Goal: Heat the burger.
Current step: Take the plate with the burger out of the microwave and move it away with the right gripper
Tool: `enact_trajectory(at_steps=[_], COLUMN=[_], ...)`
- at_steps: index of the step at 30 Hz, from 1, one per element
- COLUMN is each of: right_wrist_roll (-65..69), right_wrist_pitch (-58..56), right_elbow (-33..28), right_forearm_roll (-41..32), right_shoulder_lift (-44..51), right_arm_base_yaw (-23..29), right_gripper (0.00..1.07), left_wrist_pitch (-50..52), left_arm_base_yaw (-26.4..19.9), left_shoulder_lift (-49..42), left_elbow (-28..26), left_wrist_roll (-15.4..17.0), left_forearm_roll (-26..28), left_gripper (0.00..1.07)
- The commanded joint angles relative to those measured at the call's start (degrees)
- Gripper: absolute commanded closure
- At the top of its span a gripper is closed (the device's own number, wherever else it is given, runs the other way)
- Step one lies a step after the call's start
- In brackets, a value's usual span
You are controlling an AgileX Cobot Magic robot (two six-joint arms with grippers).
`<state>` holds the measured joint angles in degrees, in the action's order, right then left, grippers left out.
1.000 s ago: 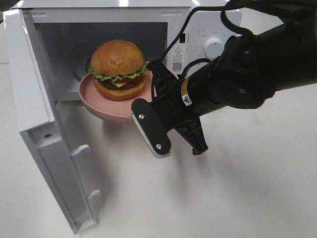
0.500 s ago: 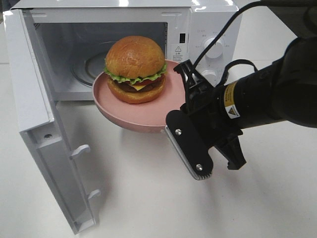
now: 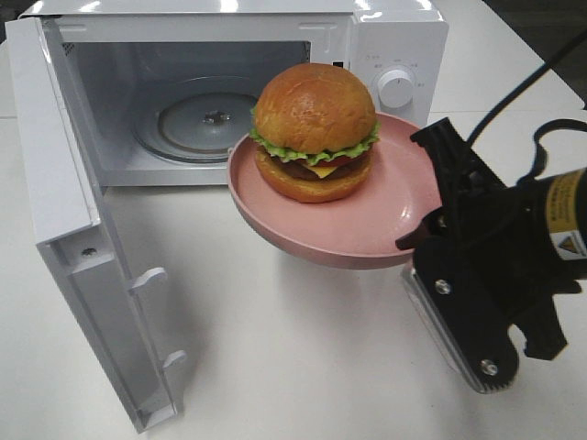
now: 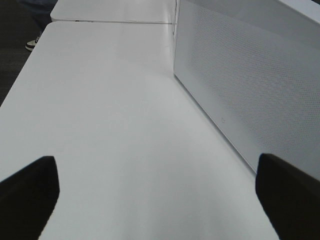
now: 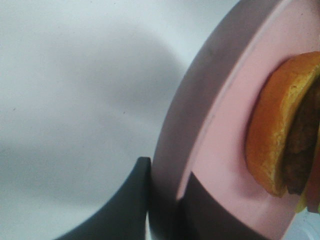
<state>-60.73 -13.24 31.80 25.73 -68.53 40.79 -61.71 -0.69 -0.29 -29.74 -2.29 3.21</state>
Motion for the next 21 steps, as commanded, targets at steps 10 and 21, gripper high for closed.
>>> enact_trajectory(at_steps=[10,21], right_wrist_roll=[4.13,10.20], right_wrist_pitch=[-12.61,-24.69], right_elbow=[-7.73,-10.37], right_forearm_roll=[0.86,1.03], right_shoulder_lift=[22.23,33.40], right_arm_base_yaw=[0.06,0.06], right_gripper=[1.07,1.07], left_wrist_pitch=[0.52,0.52], left_arm_base_yaw=[-0.17,-0.17], left_shoulder_lift=[-0.92,-0.92], left_elbow=[0.23,0.23], left_wrist_roll=[-0.17,-0.17], left_forearm_roll=[0.52,0.52], left_gripper=[0.06,0.06])
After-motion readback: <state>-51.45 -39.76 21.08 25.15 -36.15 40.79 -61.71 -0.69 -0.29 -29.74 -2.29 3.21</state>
